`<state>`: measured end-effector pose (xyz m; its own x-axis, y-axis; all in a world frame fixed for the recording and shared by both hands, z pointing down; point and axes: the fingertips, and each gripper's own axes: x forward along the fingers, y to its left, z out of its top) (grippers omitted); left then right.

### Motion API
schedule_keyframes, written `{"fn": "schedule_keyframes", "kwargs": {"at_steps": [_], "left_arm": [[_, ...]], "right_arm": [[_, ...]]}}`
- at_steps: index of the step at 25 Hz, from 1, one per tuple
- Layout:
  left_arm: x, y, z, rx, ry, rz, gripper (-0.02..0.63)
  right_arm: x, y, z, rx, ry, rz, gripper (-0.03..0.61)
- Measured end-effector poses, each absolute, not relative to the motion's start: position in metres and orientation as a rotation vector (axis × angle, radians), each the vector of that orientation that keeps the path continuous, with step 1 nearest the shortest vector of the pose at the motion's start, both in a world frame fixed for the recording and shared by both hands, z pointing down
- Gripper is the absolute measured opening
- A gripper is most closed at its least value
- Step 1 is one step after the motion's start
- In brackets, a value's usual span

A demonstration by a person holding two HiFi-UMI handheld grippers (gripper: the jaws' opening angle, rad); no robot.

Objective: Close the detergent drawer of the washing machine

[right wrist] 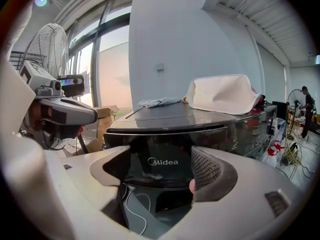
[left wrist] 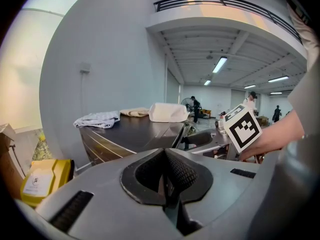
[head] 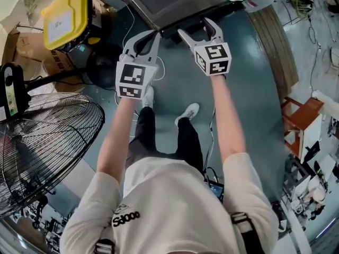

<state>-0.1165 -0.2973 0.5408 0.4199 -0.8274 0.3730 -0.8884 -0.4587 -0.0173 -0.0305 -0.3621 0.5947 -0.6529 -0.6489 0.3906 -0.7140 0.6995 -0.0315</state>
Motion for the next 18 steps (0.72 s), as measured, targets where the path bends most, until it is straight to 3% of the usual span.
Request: {"fn": "schedule_keyframes", "kwargs": {"at_steps": [18], "left_arm": [[-0.126, -0.305, 0.546, 2.461, -1.534, 0.513, 0.018]], "right_arm": [[-0.040, -0.373, 0.596, 1.083, -2.570, 0.233, 0.339]]}}
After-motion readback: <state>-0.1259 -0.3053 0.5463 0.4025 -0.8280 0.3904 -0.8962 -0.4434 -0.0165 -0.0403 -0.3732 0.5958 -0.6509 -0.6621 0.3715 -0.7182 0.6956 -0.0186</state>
